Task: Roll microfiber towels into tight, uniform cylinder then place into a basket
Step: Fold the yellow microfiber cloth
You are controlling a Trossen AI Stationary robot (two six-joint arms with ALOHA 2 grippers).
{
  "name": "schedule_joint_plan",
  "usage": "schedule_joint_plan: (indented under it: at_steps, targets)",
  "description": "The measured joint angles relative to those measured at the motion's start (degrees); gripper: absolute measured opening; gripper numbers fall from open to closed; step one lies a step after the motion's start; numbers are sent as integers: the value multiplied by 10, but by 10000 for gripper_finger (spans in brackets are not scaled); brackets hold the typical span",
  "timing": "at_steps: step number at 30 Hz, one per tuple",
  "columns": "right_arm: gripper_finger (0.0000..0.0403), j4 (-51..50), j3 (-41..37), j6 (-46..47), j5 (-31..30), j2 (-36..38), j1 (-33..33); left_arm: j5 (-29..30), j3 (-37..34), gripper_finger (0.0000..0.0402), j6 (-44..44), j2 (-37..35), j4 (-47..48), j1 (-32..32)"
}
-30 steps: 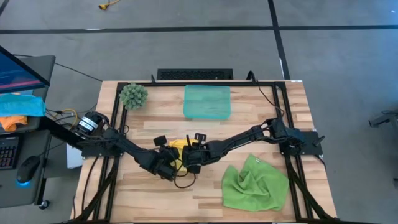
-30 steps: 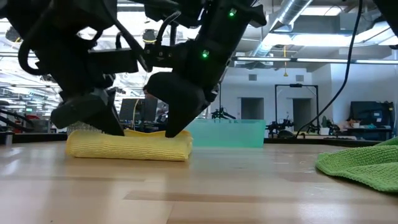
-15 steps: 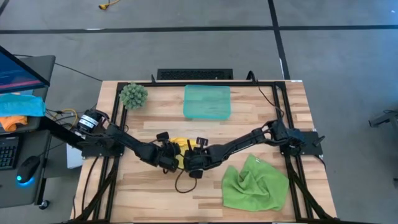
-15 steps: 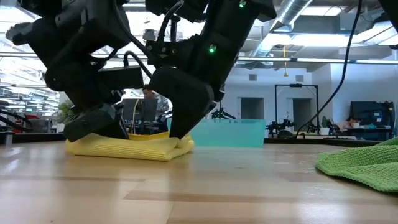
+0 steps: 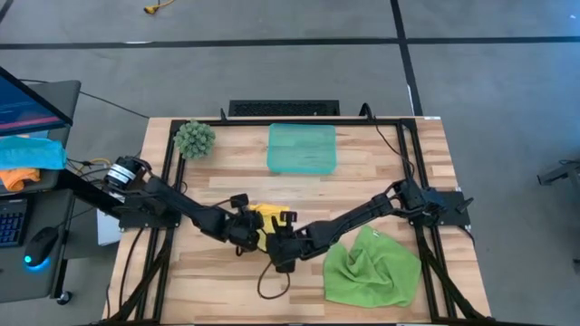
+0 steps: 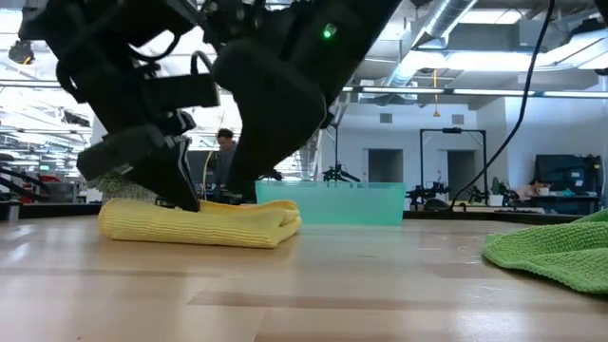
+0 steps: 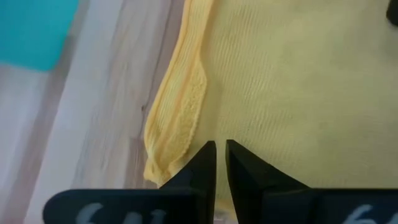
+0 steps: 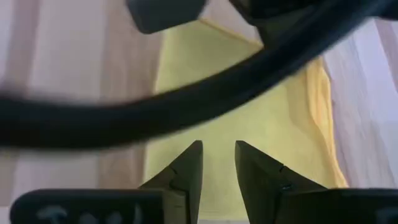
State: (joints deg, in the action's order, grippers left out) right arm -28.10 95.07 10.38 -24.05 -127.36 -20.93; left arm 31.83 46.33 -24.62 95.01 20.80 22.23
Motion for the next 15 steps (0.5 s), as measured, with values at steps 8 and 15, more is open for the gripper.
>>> schedule_joint_plan:
  at_steps: [8, 15]
  targets:
    - [117, -19, -2, 20, 22, -24, -2, 30, 1, 29, 0, -16, -10, 10]
    - [117, -32, -1, 27, 32, -23, 1, 33, -23, 29, 1, -15, -30, -12]
